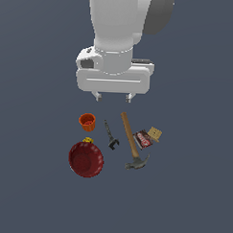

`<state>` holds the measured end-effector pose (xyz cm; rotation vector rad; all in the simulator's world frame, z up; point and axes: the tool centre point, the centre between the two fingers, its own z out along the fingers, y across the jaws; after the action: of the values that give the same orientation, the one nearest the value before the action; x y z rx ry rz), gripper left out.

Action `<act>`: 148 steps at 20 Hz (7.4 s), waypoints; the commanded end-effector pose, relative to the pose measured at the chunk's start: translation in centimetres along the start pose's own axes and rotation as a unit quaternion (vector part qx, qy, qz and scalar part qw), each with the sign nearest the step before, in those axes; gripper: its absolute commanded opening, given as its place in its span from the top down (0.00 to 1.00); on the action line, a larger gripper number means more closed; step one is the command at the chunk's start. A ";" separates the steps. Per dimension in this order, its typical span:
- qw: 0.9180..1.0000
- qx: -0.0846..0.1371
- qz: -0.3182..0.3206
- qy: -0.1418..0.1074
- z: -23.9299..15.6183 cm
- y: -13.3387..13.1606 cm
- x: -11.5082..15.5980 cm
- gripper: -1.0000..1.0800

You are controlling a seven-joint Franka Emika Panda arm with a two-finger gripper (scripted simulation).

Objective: Pick up a designated object from a clutter of objects.

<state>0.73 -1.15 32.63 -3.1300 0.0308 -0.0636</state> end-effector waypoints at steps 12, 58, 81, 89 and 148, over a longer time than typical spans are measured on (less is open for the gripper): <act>1.000 0.004 0.015 0.002 -0.2 0.7 -0.2 0.38; 0.908 -0.116 0.398 0.058 15.2 10.9 -2.9 0.38; 0.826 -0.124 0.542 0.096 22.0 13.2 -6.7 0.38; 0.818 -0.123 0.553 0.098 22.5 13.3 -7.1 0.38; 0.820 -0.119 0.552 0.095 8.0 9.9 -0.9 1.00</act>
<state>-0.52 -11.28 22.95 -2.7389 1.8982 -0.3633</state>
